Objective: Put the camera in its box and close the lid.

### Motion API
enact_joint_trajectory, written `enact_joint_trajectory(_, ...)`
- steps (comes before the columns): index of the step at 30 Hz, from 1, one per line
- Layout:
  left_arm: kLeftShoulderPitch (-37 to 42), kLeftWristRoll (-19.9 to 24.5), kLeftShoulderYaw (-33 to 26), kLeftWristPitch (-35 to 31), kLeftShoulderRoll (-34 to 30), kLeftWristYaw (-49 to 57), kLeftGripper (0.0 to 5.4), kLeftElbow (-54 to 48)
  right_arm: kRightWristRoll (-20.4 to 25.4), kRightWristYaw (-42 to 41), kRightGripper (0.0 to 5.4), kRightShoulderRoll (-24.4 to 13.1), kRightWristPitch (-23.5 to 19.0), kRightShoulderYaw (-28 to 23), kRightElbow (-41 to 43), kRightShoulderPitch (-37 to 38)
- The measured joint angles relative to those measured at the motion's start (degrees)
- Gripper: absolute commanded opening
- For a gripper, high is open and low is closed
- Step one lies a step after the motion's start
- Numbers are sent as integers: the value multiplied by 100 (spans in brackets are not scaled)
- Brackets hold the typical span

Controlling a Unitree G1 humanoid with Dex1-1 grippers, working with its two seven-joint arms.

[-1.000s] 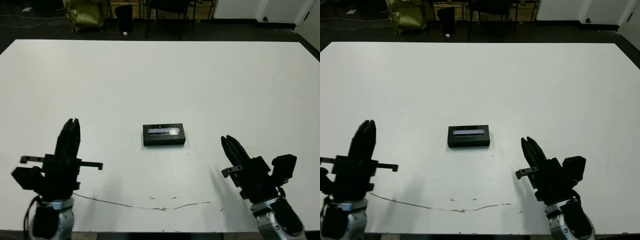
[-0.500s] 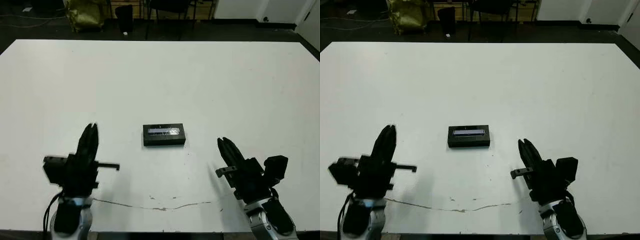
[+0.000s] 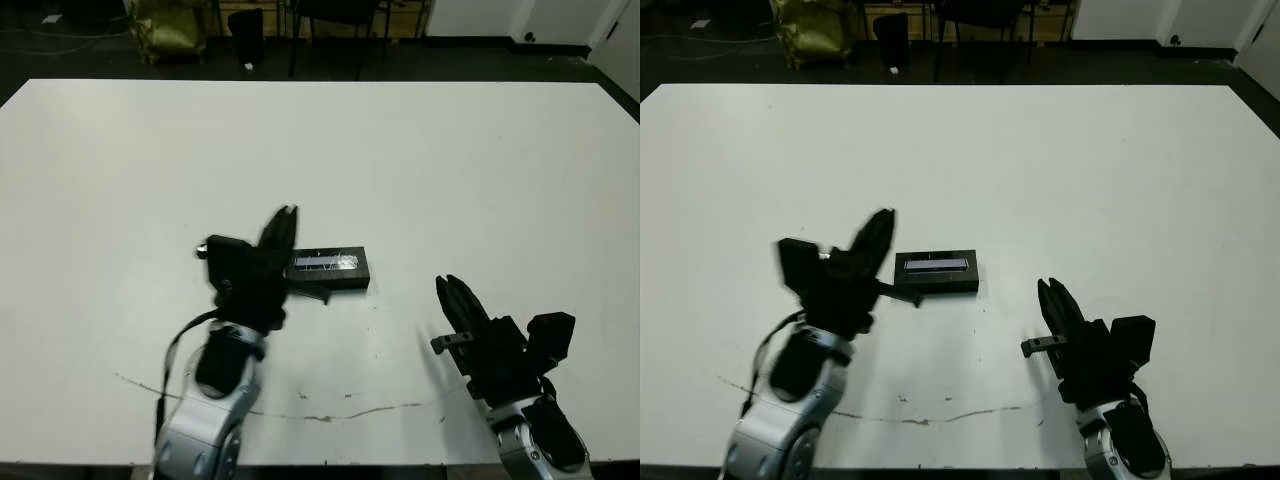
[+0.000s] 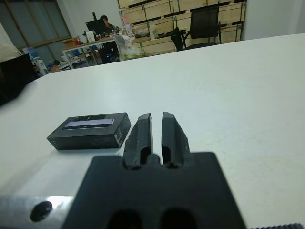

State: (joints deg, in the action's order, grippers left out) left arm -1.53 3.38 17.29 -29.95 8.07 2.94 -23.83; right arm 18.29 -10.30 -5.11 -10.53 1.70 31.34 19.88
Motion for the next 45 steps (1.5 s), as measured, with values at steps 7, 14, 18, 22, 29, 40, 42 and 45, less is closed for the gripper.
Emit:
enact_joint_trajectory(7,485,497,-113,-362,6,603,1,783,48,91,0,11,-106,-22,78,-1)
enact_joint_trajectory(14,938,799,-146,51,26,1069,1,1560,48,99,0,10,-132,-5,128,0)
enact_joint_trajectory(18,1239,923,-165,95,21,1307,1,1858,48,97,0,11,-134,41,145,5)
enact_joint_trajectory(22,1526,1013,-185,-147,109,1544,1,2050,49,98,0,10,-145,51,167,43)
enact_joint_trajectory(29,1522,1130,-114,-402,115,1550,1,1913,124,-20,0,-12,-185,39,160,83)
enact_joint_trajectory(40,1008,1939,-494,-1118,14,1591,1,748,187,-171,0,13,-81,23,24,84)
enact_joint_trajectory(42,771,2033,-575,-1190,18,1592,1,457,168,-142,0,12,-95,30,46,93)
enact_joint_trajectory(45,670,2036,-719,-1141,19,1527,1,35,159,-143,0,12,-95,40,72,95)
